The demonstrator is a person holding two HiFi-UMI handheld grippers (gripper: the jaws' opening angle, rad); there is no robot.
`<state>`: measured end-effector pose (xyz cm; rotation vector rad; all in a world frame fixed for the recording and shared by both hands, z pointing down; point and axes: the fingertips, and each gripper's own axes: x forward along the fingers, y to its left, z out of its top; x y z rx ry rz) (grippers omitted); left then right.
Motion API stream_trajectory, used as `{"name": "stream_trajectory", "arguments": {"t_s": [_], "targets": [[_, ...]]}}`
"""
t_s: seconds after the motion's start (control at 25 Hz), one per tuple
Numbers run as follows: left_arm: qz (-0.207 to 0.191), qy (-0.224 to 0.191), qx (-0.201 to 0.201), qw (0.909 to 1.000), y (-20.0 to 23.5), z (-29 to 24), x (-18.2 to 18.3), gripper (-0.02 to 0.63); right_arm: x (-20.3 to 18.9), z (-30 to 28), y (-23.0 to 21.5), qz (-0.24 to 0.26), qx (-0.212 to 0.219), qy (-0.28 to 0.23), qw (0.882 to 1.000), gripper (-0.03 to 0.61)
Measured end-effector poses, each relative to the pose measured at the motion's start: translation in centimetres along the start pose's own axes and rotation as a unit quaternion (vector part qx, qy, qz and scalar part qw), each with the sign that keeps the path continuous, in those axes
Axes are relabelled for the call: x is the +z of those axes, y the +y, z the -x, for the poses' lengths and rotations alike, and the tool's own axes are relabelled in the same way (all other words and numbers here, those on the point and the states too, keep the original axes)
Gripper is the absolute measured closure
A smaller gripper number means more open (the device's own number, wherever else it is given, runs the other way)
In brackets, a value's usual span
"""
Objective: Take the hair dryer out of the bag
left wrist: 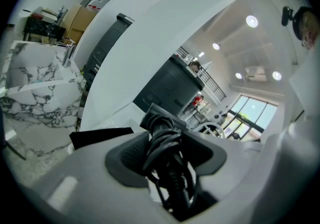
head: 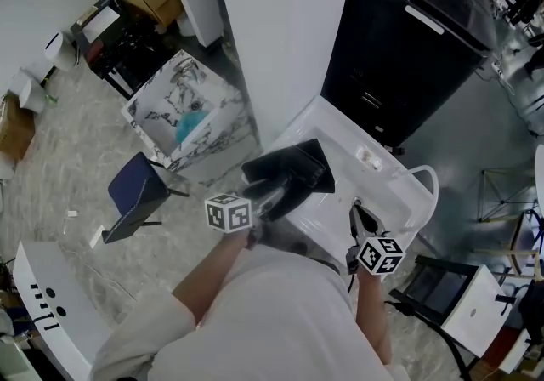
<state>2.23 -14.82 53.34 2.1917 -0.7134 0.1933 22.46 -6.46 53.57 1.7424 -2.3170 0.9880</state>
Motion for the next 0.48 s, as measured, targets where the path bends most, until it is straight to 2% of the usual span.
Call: {"name": "stream_trajectory", "arguments": {"t_s": [0.48], "targets": [[0.000, 0.004, -0.006, 1.0000, 0.47, -0.01, 0.22, 0.403, -0.25, -0.58, 0.39, 0.003, -0.006, 0.005, 1.000, 0.574]]}}
